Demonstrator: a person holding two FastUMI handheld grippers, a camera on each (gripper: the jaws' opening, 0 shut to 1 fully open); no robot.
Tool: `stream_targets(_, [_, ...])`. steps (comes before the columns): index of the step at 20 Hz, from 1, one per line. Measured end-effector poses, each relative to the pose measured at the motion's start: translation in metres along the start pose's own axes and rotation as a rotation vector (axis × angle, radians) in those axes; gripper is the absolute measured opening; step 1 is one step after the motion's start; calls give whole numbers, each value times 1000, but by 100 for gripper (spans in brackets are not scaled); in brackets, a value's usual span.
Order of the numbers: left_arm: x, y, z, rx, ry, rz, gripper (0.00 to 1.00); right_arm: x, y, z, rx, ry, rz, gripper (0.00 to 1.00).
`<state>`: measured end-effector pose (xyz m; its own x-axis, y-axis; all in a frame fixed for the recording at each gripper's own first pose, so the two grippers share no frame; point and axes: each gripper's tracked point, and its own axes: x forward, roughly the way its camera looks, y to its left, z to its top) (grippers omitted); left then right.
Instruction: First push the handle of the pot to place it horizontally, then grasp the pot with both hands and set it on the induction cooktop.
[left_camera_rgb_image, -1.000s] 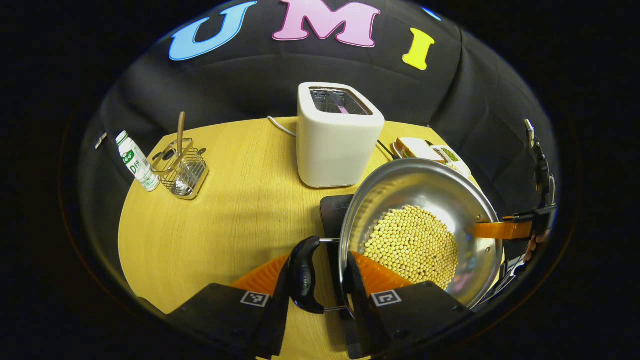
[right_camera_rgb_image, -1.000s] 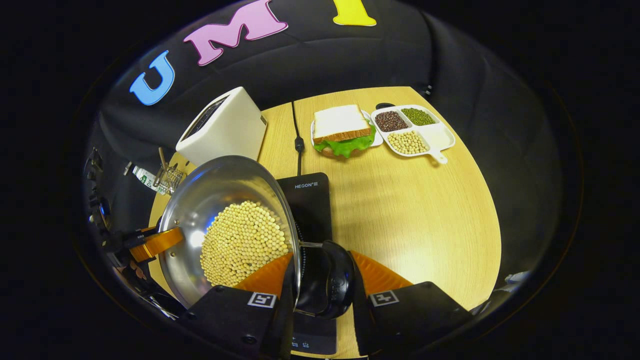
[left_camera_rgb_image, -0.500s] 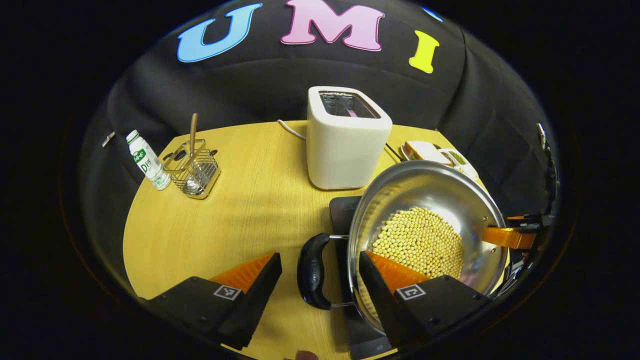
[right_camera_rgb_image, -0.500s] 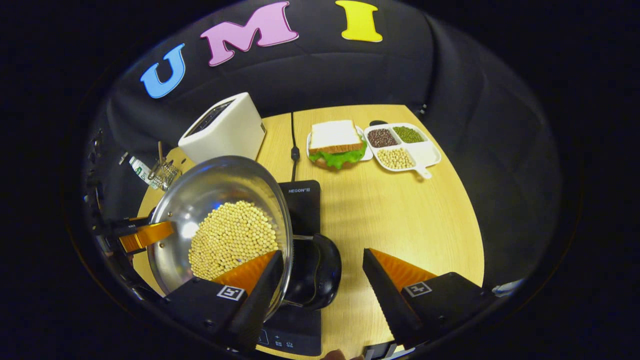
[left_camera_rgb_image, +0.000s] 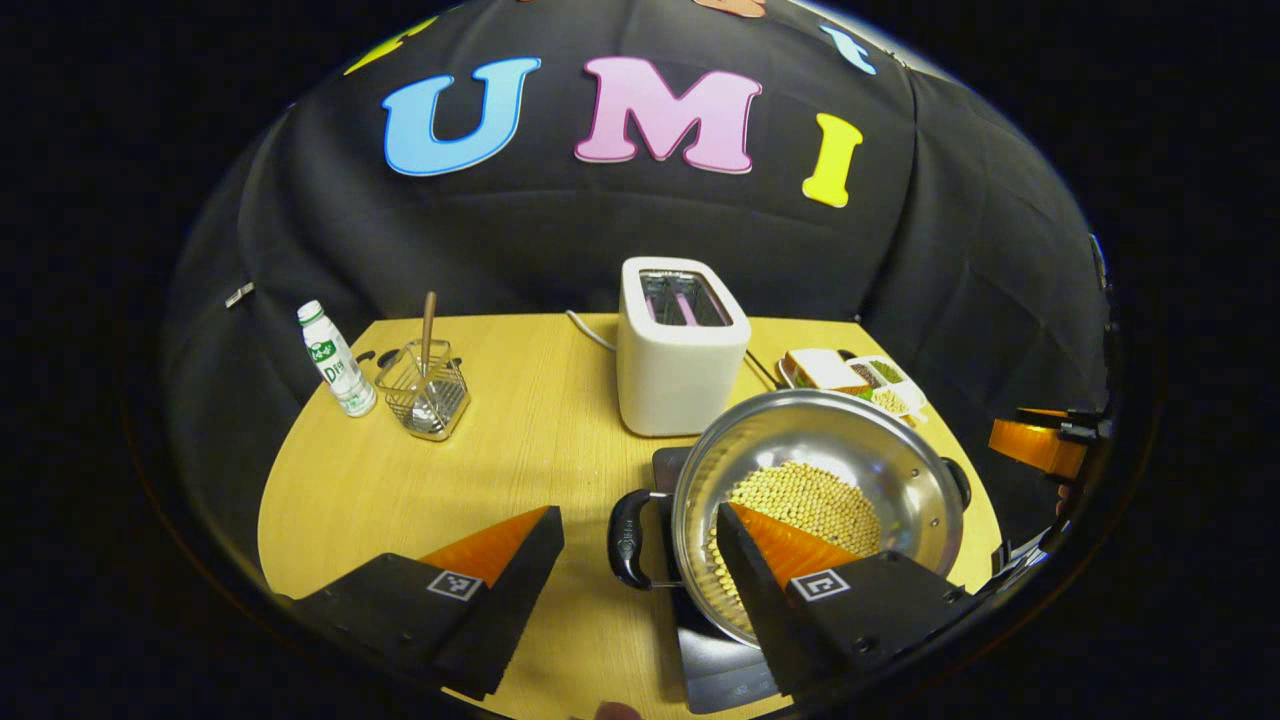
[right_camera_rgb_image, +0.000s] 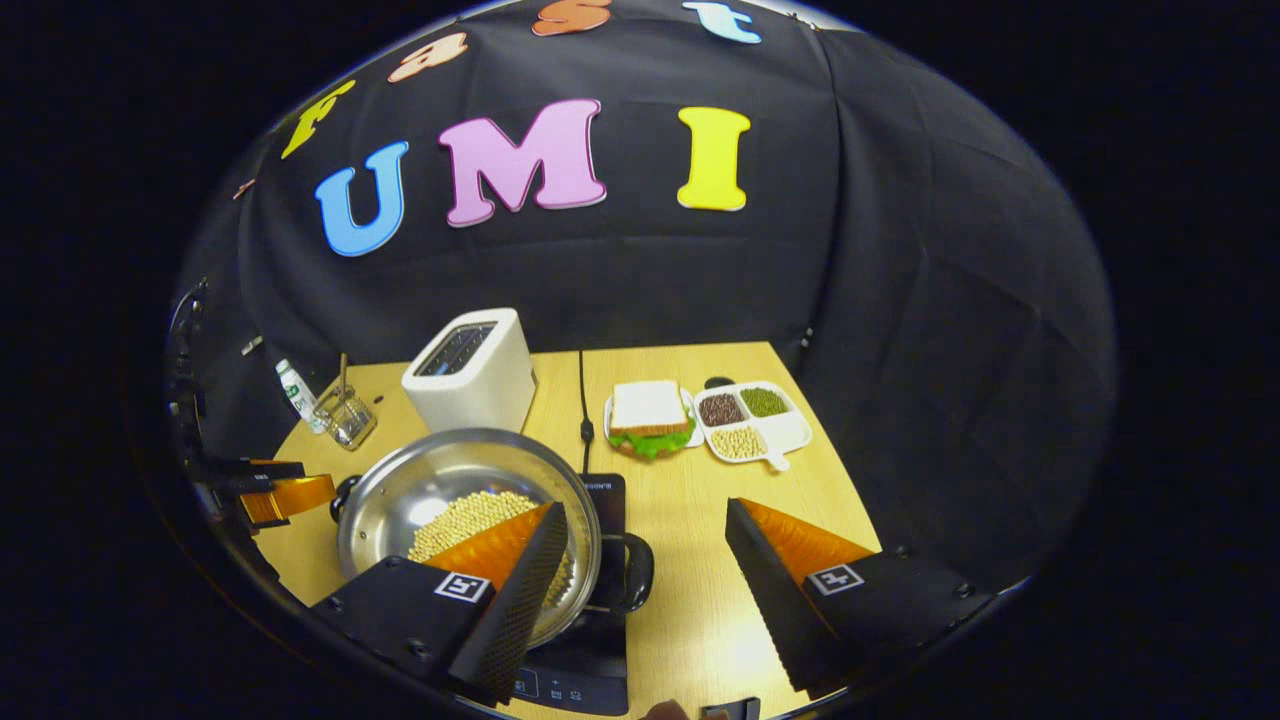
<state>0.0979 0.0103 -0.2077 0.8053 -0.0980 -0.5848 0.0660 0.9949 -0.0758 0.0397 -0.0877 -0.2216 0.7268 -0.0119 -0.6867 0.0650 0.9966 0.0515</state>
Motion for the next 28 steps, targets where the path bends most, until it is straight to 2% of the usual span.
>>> stream_targets(4, [-40, -8, 29, -20, -94, -21, 96, -45, 3, 48, 51, -122, -18, 99])
stream_targets(8, [-87, -16, 60, -10, -217, -47, 96, -86, 14, 77, 88, -214, -22, 99])
stream_targets(16, [-184, -14, 107, 35, -459, -46, 95, -162, 48, 147, 21, -489, -29, 100])
stream_targets(18, [-206, -12, 115, 43, -516, -44, 95, -181, 64, 161, -12, -562, -17, 98])
stream_targets(23, [-244, -2, 118, 42, -596, -18, 95, -206, 98, 168, -79, -628, 18, 98])
stream_targets(28, [-259, 5, 112, 46, -620, 1, 95, -221, 109, 171, -130, -693, 16, 97])
